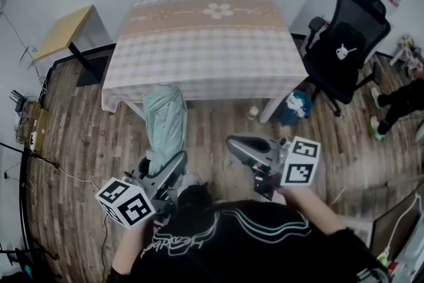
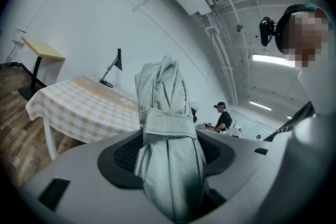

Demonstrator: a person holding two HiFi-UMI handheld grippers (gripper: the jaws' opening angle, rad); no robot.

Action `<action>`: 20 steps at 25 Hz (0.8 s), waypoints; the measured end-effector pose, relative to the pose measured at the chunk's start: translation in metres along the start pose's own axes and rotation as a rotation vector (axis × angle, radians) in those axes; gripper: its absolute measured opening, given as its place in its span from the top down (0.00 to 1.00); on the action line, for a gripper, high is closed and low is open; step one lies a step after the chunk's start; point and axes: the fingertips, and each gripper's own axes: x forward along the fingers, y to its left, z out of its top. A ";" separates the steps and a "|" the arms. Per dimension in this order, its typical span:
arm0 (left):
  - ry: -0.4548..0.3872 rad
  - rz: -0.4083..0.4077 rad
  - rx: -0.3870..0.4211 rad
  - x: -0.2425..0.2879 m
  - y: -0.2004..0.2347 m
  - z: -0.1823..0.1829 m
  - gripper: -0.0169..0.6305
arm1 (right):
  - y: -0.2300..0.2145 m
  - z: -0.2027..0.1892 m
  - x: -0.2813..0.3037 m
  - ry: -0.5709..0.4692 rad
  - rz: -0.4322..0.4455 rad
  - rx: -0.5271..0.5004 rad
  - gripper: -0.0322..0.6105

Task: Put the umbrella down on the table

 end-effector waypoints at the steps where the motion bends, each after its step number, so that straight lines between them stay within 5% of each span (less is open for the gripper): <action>1: -0.002 -0.001 0.000 0.000 0.001 0.000 0.56 | 0.000 0.001 0.000 -0.004 0.000 -0.001 0.93; 20: 0.050 -0.004 -0.070 0.035 0.072 0.034 0.56 | -0.051 0.028 0.059 0.030 -0.053 0.032 0.93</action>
